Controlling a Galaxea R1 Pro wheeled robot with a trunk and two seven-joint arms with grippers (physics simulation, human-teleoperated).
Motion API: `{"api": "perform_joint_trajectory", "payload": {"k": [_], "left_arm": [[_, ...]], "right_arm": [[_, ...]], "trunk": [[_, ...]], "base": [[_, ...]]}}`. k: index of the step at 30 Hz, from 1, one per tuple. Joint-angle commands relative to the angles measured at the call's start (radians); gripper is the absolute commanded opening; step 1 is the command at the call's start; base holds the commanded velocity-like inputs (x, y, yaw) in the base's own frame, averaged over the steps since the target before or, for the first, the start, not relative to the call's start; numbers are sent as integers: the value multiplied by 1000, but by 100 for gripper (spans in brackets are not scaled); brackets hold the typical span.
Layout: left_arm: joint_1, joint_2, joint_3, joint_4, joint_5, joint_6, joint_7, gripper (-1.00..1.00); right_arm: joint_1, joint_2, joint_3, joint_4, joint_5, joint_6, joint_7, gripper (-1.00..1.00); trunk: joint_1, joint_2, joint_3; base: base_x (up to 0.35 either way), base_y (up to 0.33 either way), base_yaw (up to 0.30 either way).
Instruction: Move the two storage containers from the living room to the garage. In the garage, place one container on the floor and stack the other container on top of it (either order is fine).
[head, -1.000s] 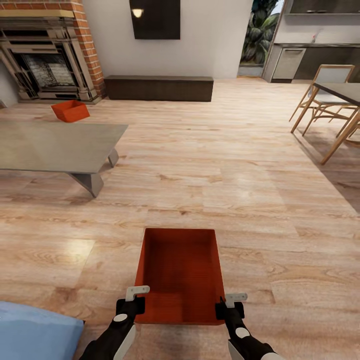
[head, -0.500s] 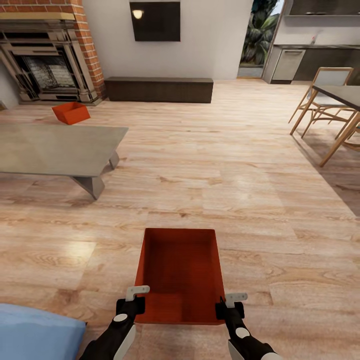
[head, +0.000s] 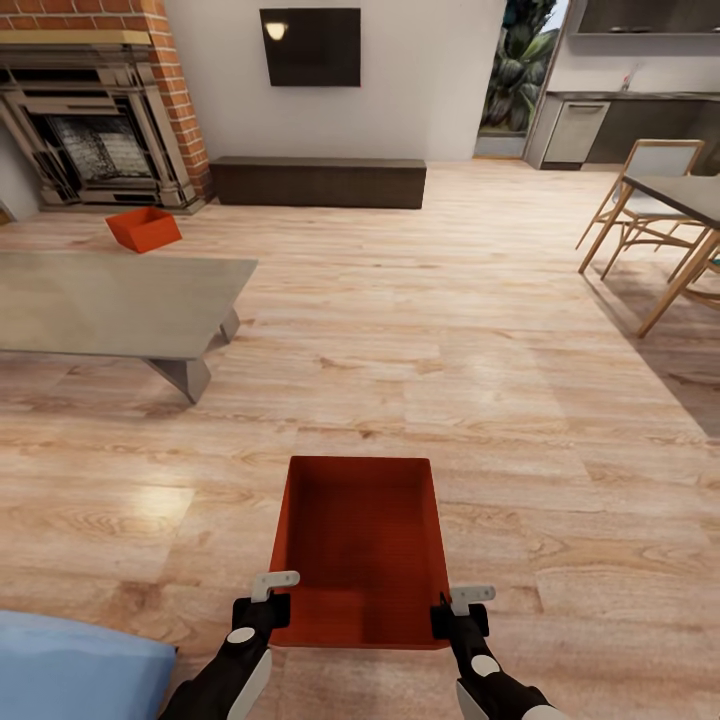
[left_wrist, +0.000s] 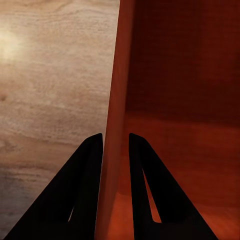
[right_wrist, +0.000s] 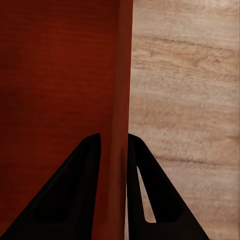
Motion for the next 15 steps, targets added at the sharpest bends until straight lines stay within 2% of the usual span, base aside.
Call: {"api": "perform_joint_trajectory", "payload": {"k": [1,15], "left_arm": [[0,3,0,-3,-3,6,19,-100],[0,4,0,-3,-4,6,19,-100]], "right_arm": [[-1,-1,-23,1,-7,-4,-15,-100],[-1,-1,-21,1,-6,-5,-15,-100]], "trunk": [[-4,7,3],[-58,105,46]], "base": [[0,0,0],[0,0,0]]}}
